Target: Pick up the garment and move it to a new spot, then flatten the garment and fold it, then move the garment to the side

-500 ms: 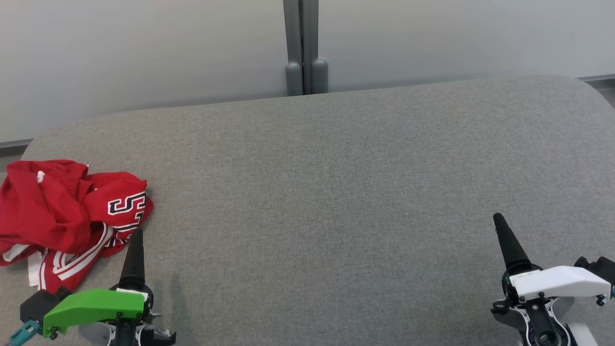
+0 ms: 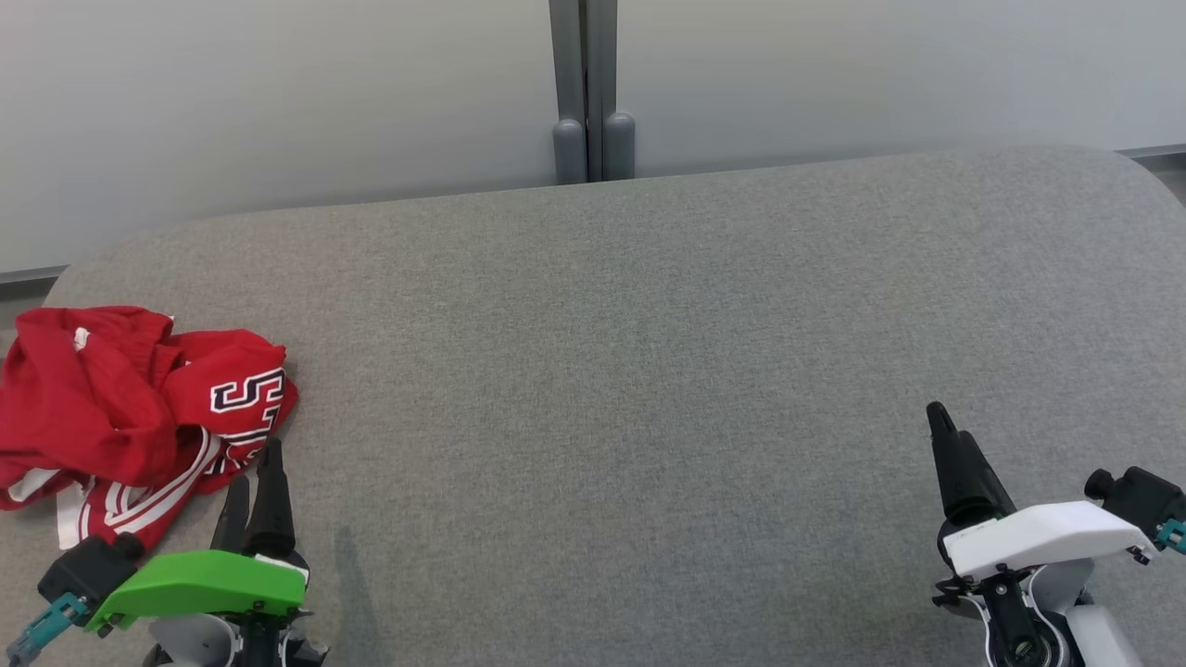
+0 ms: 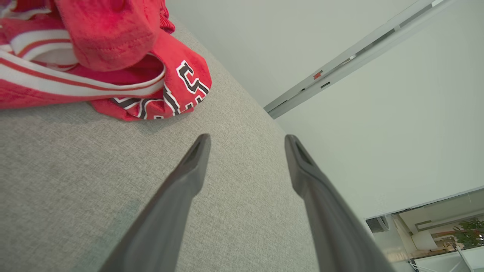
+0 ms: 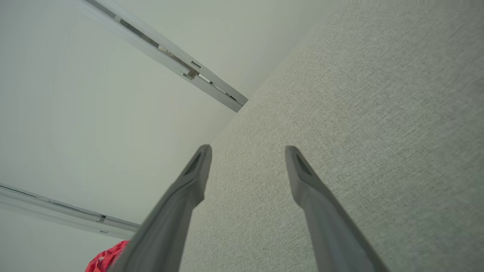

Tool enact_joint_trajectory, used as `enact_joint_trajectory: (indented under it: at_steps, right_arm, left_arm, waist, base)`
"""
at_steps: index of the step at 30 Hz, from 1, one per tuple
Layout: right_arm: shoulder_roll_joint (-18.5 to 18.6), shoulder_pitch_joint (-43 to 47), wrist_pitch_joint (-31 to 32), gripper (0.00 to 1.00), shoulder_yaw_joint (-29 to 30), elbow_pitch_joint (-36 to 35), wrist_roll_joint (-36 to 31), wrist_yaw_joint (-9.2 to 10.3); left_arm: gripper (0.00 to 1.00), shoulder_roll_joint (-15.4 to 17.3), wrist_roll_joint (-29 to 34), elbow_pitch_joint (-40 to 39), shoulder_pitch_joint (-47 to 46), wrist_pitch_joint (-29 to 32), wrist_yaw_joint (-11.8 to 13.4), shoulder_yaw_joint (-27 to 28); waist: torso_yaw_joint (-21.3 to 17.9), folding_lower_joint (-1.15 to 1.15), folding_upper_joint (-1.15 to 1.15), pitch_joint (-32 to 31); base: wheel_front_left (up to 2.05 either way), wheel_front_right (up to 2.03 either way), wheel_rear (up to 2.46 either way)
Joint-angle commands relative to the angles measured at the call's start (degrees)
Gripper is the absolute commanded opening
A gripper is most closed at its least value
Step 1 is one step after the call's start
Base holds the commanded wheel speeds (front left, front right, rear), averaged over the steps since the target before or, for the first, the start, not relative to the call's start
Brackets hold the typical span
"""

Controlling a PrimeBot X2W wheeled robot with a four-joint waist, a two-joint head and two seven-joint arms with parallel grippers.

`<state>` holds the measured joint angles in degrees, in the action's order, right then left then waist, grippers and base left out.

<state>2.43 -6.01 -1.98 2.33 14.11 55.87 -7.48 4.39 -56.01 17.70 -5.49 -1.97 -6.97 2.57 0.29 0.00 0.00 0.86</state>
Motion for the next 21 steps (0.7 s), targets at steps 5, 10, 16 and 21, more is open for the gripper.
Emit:
enact_joint_trajectory:
  at_steps: [5, 10, 16, 21]
  right_arm:
    - [0.27, -1.11, -1.47, 1.0, -0.45, -1.11, -5.97, -0.01]
    - [0.25, -1.33, -2.43, 1.0, -0.53, -1.04, -10.2, -0.01]
    - [0.24, -1.42, -3.5, 1.0, -0.18, -0.82, -15.58, -0.01]
    - [0.25, -1.67, -4.42, 1.0, -0.07, -0.56, -19.31, -0.01]
  left_arm:
    - [1.0, 1.12, 6.23, -0.47, -1.64, -1.5, 0.32, -0.82]
    - [1.0, 1.7, 10.72, -0.04, -1.88, -2.47, 0.34, -2.13]
    - [1.0, 2.1, 16.06, 0.4, -1.84, -3.53, 1.67, -4.01]
    - [1.0, 2.52, 19.59, 1.1, -1.99, -4.43, 2.39, -5.36]
  waist:
    - [0.05, 0.0, 0.0, -0.02]
    - [0.1, 0.0, 0.0, 0.08]
    - [0.26, 0.0, 0.0, 0.14]
    - [0.38, 0.0, 0.0, 0.23]
  base:
    - [0.0, 0.0, 0.0]
    - [0.0, 0.0, 0.0]
    - [0.0, 0.0, 0.0]
    - [0.0, 0.0, 0.0]
